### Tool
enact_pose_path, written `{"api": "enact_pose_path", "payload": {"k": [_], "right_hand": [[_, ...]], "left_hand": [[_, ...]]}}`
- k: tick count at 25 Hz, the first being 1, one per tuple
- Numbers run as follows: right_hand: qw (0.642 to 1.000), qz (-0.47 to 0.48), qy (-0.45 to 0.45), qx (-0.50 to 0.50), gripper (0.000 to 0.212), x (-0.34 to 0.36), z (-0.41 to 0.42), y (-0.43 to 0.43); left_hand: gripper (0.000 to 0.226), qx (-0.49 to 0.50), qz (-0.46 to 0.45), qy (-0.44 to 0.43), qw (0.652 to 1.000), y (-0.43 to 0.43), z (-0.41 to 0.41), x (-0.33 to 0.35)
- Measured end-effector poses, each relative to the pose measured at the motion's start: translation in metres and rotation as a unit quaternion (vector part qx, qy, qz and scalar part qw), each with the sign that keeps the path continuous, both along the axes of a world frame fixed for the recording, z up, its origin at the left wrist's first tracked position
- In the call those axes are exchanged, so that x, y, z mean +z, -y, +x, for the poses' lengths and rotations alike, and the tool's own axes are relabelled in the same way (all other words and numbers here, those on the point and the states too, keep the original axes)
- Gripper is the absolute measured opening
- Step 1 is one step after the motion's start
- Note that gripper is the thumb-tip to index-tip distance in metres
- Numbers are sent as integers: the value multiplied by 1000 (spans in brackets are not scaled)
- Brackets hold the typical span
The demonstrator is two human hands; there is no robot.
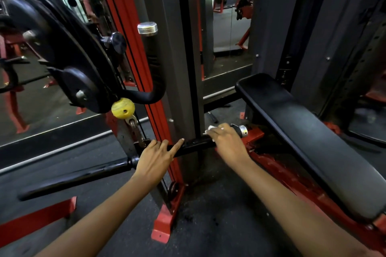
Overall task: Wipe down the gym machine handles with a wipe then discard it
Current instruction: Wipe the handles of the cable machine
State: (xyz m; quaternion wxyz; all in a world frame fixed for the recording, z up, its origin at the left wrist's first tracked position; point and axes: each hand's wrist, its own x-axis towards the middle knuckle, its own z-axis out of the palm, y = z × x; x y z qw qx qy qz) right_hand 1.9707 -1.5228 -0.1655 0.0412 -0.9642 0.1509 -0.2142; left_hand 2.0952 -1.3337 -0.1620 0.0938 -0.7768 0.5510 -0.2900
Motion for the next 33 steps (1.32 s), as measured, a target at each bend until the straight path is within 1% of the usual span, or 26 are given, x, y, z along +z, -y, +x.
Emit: {"api": "enact_pose_path", "payload": {"k": [2, 3, 4, 6, 7, 9, 11, 14, 16, 18, 20, 23, 25, 27, 29, 31, 32, 33], "right_hand": [[997, 47, 15, -55, 38, 1, -8, 6], [995, 72, 31, -64, 40, 4, -5, -3], [994, 84, 40, -52, 43, 7, 0, -17], [996, 60, 67, 11, 43, 5, 7, -44], [994, 59, 88, 34, 42, 3, 7, -48], [990, 49, 128, 38, 37, -3, -1, -29], [986, 85, 141, -15, 36, -10, -13, 2], [980, 83, 153, -93, 44, -15, -21, 25], [974, 91, 183, -94, 44, -14, -19, 21], [973, 78, 204, -69, 42, -12, -14, 10], [978, 49, 194, -54, 41, -17, -12, 7], [982, 47, 171, -64, 40, -33, -19, 19], [979, 59, 176, -79, 46, -43, -27, 34], [973, 88, 185, -102, 49, -44, -33, 44], [953, 151, 221, -142, 45, -41, -34, 50], [914, 277, 253, -154, 43, -35, -35, 52], [893, 343, 253, -145, 41, -33, -35, 50], [873, 389, 257, -143, 40, -32, -36, 47]], "left_hand": [[78, 12, 3, -4, 1000, 1, 0, -3], [80, 15, 3, -6, 1000, 2, 0, -4], [81, 16, 0, -8, 1000, 2, 0, -4], [82, 16, -14, -12, 1000, 2, 2, -3], [81, 18, -19, -14, 1000, 2, 1, -2], [78, 18, -23, -15, 999, 1, -1, -3], [76, 14, -28, -21, 999, 1, -4, -5], [80, 26, -27, -35, 999, -1, -5, -7], [80, 46, -32, -60, 997, 8, -13, -2], [79, 75, -17, -123, 989, 35, -28, 6], [74, 92, 10, -185, 978, 73, -38, 9], [62, 86, 18, -217, 972, 109, -42, 3], [57, 81, 18, -226, 971, 111, -40, -6], [56, 66, 15, -221, 973, 106, -43, -12], [56, 51, 11, -225, 973, 104, -45, -13], [56, 39, 5, -228, 973, 102, -46, -12], [56, 34, -2, -230, 973, 101, -45, -12], [56, 31, -10, -232, 972, 100, -45, -11]]}}
